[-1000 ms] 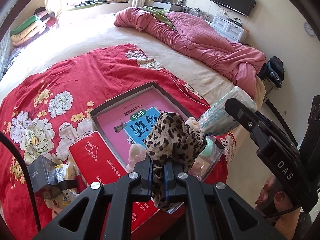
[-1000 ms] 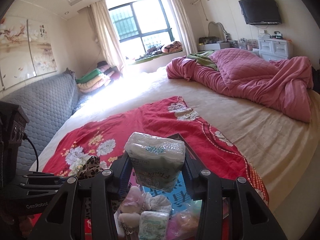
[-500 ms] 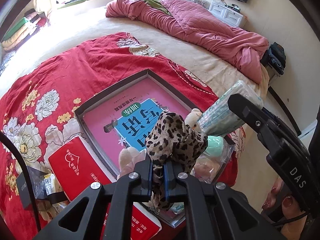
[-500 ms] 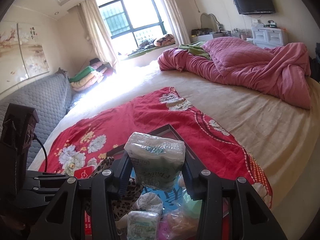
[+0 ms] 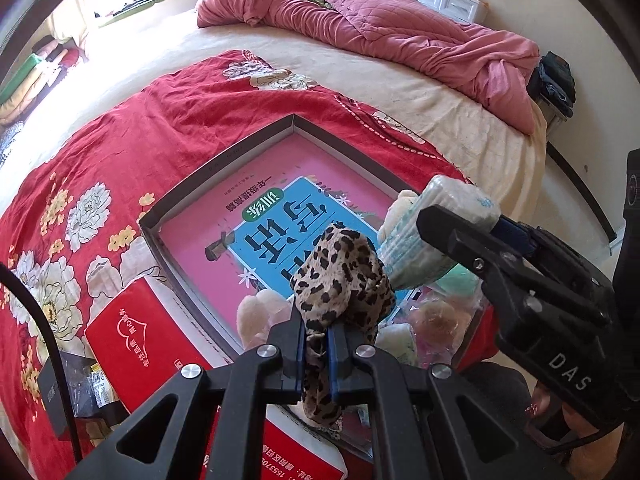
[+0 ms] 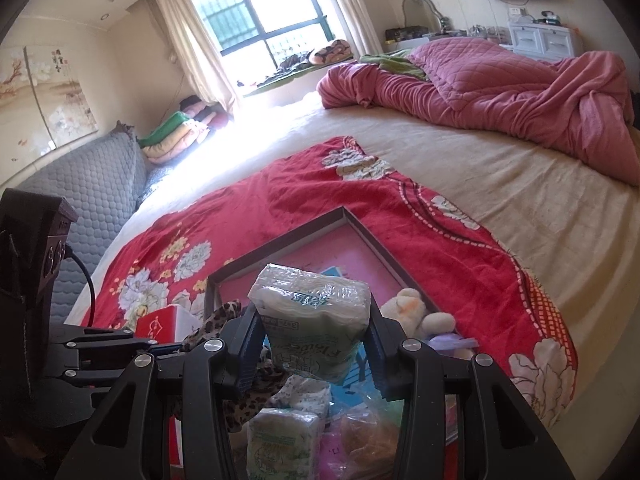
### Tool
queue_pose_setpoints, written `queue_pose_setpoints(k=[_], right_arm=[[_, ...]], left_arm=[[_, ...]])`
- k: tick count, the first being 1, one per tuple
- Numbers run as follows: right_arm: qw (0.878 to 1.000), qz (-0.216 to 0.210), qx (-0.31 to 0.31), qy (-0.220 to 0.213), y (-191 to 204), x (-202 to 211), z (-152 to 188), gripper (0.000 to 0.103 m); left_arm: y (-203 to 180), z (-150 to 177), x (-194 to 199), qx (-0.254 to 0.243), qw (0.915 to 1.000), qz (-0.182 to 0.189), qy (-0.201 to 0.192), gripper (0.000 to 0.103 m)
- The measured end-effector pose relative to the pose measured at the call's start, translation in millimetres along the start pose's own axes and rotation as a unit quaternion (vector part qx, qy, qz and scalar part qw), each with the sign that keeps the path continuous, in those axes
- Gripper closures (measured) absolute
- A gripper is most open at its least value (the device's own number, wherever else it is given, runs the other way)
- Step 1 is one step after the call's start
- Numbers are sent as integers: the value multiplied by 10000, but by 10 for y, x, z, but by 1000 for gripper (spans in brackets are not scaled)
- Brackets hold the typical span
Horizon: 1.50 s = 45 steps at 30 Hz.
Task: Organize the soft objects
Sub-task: 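Open the right tool to drop the tissue pack while the left tool releases the scrunchie into the tray, then withdraw both tools from the tray and lower them toward the pink bag and snack bag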
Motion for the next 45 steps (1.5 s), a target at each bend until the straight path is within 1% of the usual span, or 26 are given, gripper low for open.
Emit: queue_pose_setpoints(k=[2, 8, 12, 15, 17, 21, 24, 26, 27, 32, 34, 36, 38, 40, 43, 45], right_arm=[[9999, -5, -36, 124, -25, -79, 66, 56], [9988, 298, 46, 384, -121, -215, 205, 55], [9983, 305, -90, 481, -189, -242, 257, 54], [9981, 337, -147, 486, -211, -237, 254, 48], [9981, 359, -158, 467, -214, -208, 247, 43], [9983, 358, -292, 368, -265, -136, 203, 39], [9984, 440, -295, 217, -283, -39, 136, 36], [9984, 497, -245, 120, -274, 39, 84, 34], [9985, 502, -222, 67, -263, 76, 53, 34], [9983, 495, -140, -280, -169, 312, -127, 33], [9979, 486, -107, -405, -127, 407, -192, 32], [9976, 472, -49, -510, -81, 489, -248, 32], [9971, 490, 9, -584, -44, 559, -293, 32], [9968, 491, 55, -626, -11, 607, -329, 32], [9962, 433, 152, -735, 76, 691, -377, 32], [9961, 317, 258, -788, 181, 740, -396, 30]], left_arm=[[-9, 18, -37, -44, 10000, -35, 50, 94], [-51, 48, -143, -85, 9998, -14, 165, 94], [-82, 67, -193, -89, 9997, 36, 216, 94], [-67, 89, -221, -35, 9996, 45, 265, 94], [-53, 93, -223, 11, 9996, 62, 264, 91], [-34, 97, -214, 61, 9996, 122, 261, 84], [-32, 112, -200, 65, 9996, 115, 267, 71], [-37, 113, -161, 50, 9997, 117, 205, 57], [-42, 112, -139, 48, 9998, 127, 177, 54], [-45, 106, -29, 16, 10000, 63, 69, 51], [-24, 129, -17, 52, 9999, 6, 151, 47], [0, 156, 21, 69, 9998, -89, 180, 47], [17, 179, 67, 105, 9997, -72, 192, 47], [37, 218, 108, 175, 9994, -12, 302, 47], [90, 224, 277, 216, 9997, -5, 105, 46], [153, 257, 421, 323, 9995, 42, -50, 42]])
Point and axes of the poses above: each gripper's, at about its wrist camera, not at the fingertips, and x roughly against the way its jaws point, y to its left, z to its underside, the point moved 10 cm from there along -x, roughly the way its jaws point, and after that the axes turned 7 degrees about y, right-handed, at the moved point
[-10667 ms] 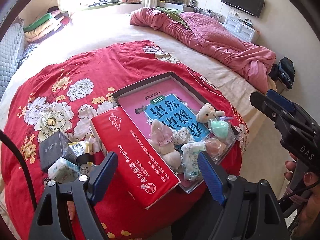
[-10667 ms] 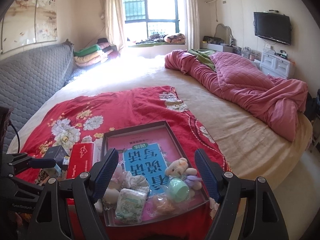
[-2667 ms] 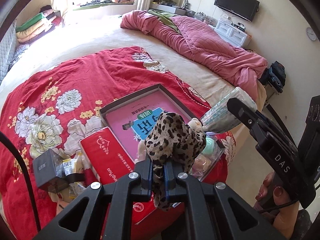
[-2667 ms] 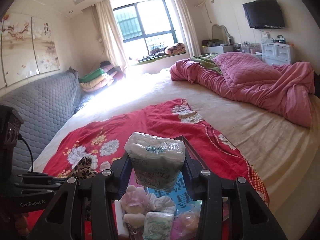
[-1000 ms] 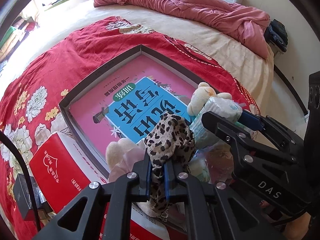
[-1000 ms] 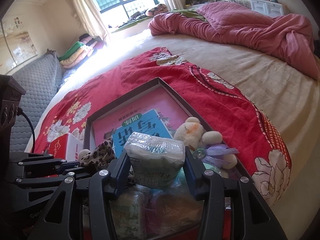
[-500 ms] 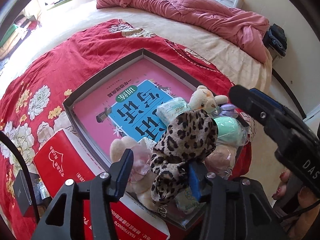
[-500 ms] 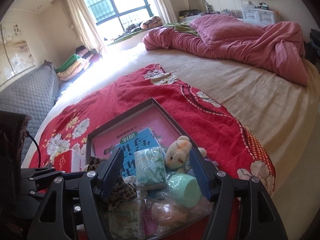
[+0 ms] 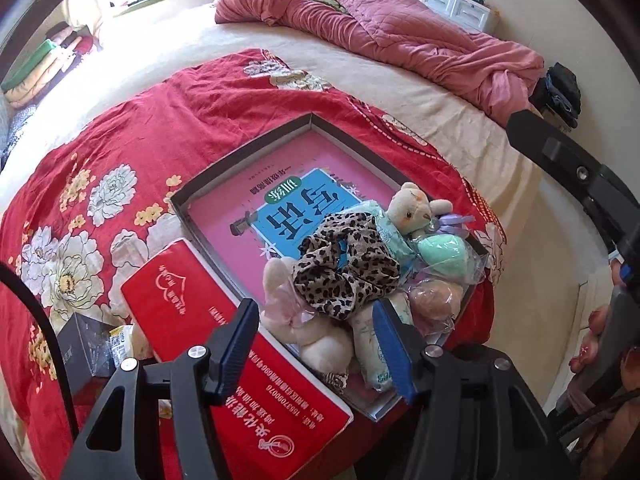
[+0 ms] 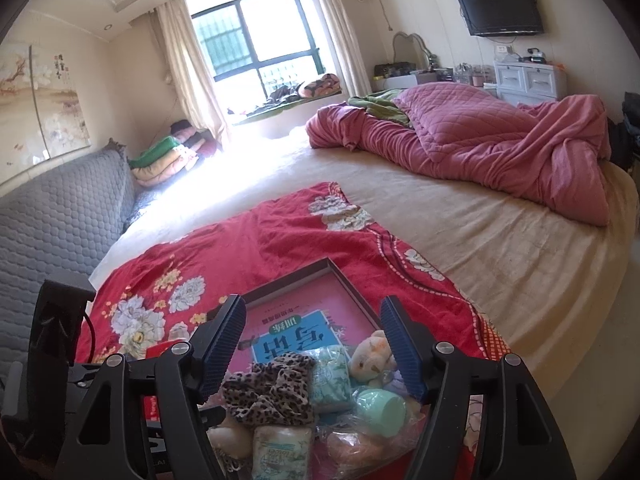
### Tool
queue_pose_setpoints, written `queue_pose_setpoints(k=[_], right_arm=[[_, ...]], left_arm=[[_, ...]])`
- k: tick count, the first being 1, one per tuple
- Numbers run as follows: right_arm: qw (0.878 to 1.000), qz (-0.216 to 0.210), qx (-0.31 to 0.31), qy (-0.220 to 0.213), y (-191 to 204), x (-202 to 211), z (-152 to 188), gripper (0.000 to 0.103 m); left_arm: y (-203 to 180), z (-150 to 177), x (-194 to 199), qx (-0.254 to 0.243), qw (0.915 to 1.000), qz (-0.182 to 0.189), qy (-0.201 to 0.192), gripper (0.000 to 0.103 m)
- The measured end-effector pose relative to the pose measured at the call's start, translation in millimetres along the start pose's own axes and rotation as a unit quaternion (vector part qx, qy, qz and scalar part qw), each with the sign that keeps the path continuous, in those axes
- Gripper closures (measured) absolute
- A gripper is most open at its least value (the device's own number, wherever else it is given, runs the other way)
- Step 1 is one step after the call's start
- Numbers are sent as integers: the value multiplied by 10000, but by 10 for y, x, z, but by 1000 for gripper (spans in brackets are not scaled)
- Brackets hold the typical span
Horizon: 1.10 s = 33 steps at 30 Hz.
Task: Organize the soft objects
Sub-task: 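Withdraw both tools from the tray and lower them toward the pink bag and snack bag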
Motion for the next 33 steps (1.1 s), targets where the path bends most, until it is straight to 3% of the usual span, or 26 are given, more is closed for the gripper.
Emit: queue_pose_setpoints(k=[7, 13, 21, 26, 33], right_arm=[[9962, -572, 653, 56, 691, 82, -4, 27], [9854, -1019, 1332, 298, 1423, 11, 216, 27], [9725, -1397, 1766, 589, 2145, -18, 537, 27], [9643, -1486, 2052, 765, 2475, -17, 732, 27], [9537, -1567, 2304, 1131, 2818, -120, 1018, 27]], left_arm=[[560, 371, 480, 674, 9969, -190, -366, 39], [1129, 848, 717, 1132, 9914, -487, -445, 39], [1656, 1196, 953, 1638, 9815, -724, -677, 38], [1904, 1419, 958, 1929, 9760, -749, -675, 38], [2176, 1829, 709, 2174, 9719, -823, -373, 38]])
Point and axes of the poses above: each gripper's, at about its wrist camera, not at the fingertips, and x roughly against the way its jaws point, y to its left, z to its underside, the point moved 10 cm from there along -x, roughly the way its jaws point, and after that the axes turned 7 degrees about y, right-handed, at the moved point
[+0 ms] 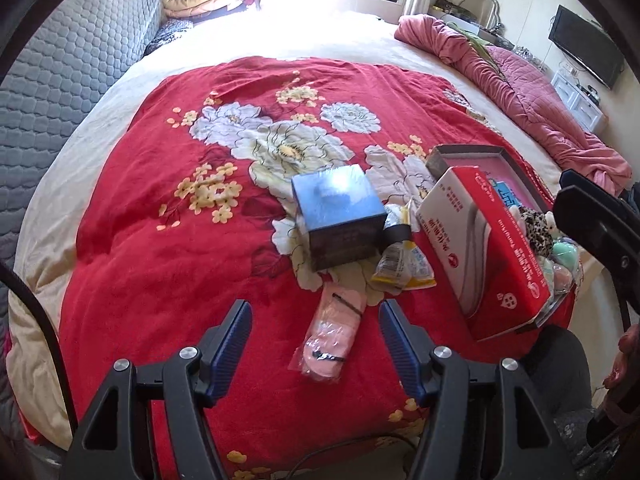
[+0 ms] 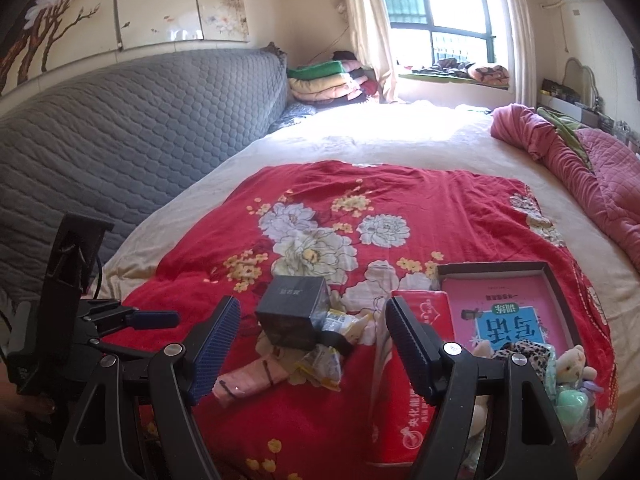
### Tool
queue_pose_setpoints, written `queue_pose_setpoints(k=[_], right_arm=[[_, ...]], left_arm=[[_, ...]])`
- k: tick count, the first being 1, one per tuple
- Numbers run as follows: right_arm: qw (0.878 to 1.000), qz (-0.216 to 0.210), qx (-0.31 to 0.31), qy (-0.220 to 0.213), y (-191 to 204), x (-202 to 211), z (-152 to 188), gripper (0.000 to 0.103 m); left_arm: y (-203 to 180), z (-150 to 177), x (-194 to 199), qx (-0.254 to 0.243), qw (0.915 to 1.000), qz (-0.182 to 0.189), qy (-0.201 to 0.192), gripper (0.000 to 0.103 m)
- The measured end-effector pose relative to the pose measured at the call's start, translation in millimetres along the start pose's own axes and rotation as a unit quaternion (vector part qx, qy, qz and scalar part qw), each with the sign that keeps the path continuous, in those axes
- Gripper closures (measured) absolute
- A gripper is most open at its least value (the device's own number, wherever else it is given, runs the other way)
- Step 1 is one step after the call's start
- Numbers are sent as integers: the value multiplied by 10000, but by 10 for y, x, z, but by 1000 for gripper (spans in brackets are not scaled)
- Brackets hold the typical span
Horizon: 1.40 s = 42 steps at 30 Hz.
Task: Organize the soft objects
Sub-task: 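Withdraw both tools from the tray and lower them toward the pink bag and snack bag, then grasp the pink bagged item with the left tool while the right tool grasps the yellow snack bag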
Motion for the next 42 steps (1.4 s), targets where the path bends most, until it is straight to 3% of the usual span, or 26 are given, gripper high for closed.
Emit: queue_pose_setpoints(k=[5, 11, 14, 22, 28, 32, 36, 39, 42], right_arm=[[9990, -79, -120, 429, 110, -288, 107, 27], [9952, 51, -85, 978, 192, -670, 299, 27], [9910, 82, -223, 1319, 193, -902, 395, 27], [9715, 600, -510, 2237, -28, -1437, 614, 26], [9606, 1036, -457, 2540, -120, -1708, 662, 27], [9513, 1320, -478, 2744, -242, -1898, 739, 41], [9502, 1496, -404, 2702, -310, -2026, 788, 44], [9521, 1592, -164, 2605, -296, -2073, 804, 45], [9563, 1574, 9, 2465, -281, -2039, 810, 46]], left_arm=[[133, 194, -264, 300, 9983, 377, 339, 38], [179, 295, -611, 267, 9968, 411, 624, 37], [102, 316, -750, 293, 9943, 754, 700, 37], [-13, 342, -981, 273, 9909, 1042, 802, 37], [-54, 287, -1017, 227, 9907, 1125, 732, 37], [-55, 260, -1040, 211, 9901, 1185, 718, 37], [-83, 234, -1073, 174, 9904, 1164, 724, 38], [-95, 205, -1082, 99, 9915, 1102, 681, 42], [-159, 188, -1120, 17, 9920, 1054, 702, 66]])
Point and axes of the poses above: each gripper's, at about its wrist camera, not at the fingertips, and x roughly against the way its jaws point, y to its left, z to its underside, the point moved 10 cm from there along -x, roughly the way its jaws point, and after that the axes turned 7 degrees about y, right-handed, at the moved point
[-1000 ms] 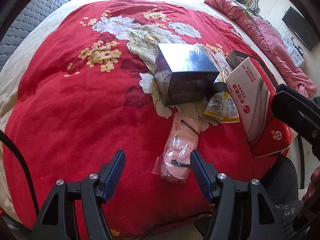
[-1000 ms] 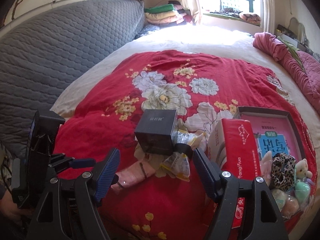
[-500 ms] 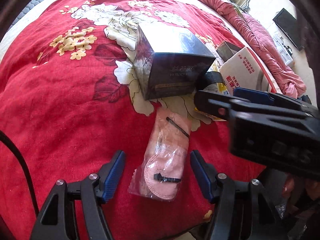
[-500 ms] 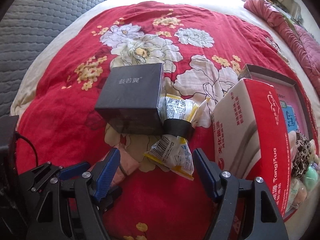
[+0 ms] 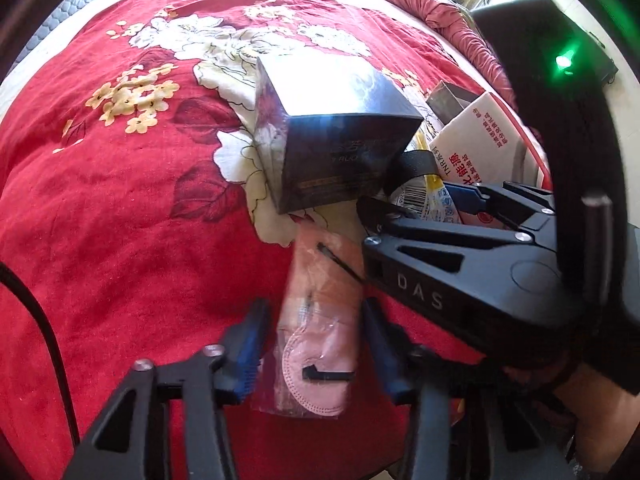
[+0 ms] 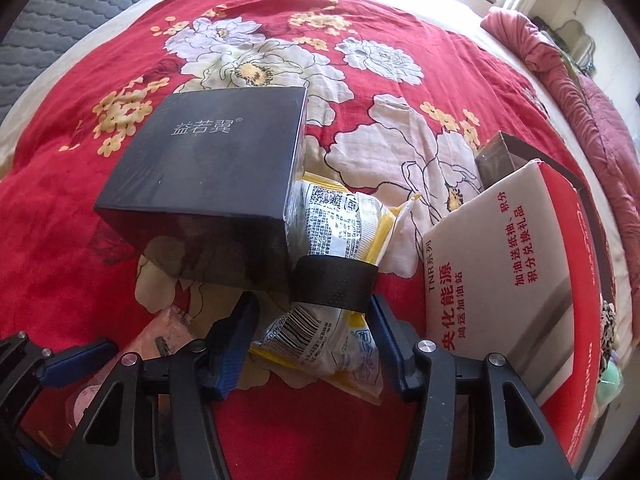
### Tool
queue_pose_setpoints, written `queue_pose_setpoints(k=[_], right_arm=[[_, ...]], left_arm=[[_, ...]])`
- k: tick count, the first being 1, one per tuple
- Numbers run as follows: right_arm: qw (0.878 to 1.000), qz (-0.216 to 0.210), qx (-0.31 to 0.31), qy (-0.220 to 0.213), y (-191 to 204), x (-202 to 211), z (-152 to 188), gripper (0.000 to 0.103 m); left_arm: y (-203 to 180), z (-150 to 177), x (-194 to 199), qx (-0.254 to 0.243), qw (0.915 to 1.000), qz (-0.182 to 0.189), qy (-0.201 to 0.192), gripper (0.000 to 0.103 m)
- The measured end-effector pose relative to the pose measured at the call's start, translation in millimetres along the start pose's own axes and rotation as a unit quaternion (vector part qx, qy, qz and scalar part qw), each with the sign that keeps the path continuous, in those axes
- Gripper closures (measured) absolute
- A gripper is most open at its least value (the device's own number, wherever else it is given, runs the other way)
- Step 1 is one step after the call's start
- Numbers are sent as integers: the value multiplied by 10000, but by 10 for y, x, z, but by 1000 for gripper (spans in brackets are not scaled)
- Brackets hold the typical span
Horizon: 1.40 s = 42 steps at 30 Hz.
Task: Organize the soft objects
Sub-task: 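Grasp the pink bagged item with the left tool while the right tool grasps the yellow snack bag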
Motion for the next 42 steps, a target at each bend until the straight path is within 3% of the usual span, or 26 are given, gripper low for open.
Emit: queue_pose_setpoints(k=[4, 7, 17, 24, 26, 30, 33, 36, 40, 42], right_arm=[[9996, -245, 48, -154, -55, 105, 66, 58], [9977, -648, -51, -172, -62, 221, 158, 58], [9929, -1177, 124, -118, 102, 457, 549, 60], [9798, -1940, -313, -357, 87, 675, 554, 61], [9783, -1976, -327, -536, 32, 827, 520, 61], [9748, -1977, -418, -949, -190, 1198, 427, 61], [9751, -1724, -378, -1340, -437, 1495, 375, 61], [9656, -1844, -714, -1687, -783, 1771, 381, 61], [9621, -1584, -949, -2007, -1256, 2030, 443, 61], [9562, -1665, -1199, -2087, -1500, 2108, 490, 61]], left_arm=[[-56, 10, -56, -66, 10000, 49, 19, 76], [-27, 10, -38, 124, 9996, 268, -36, 80], [53, 170, 274, 316, 9986, 272, -315, 80], [15, 138, 622, 216, 9978, 117, -613, 80], [-46, 91, 739, 120, 9973, 64, -725, 80], [-245, -75, 974, -81, 9953, 26, -969, 80], [-446, -199, 1097, -238, 9941, 30, -1057, 80], [-711, -312, 1207, -479, 9920, 7, -1165, 80], [-1102, -480, 1312, -768, 9890, 23, -1265, 80], [-1293, -555, 1327, -892, 9877, 65, -1284, 80]])
Point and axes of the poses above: each gripper's, at about its wrist camera, not at the fingertips, and x roughly against the way its jaws point, y to its left, z to its underside, the point moved 10 cm from there along -x, roughly the way its jaws point, and after that the axes turned 7 degrees about y, right-handed, at the moved point
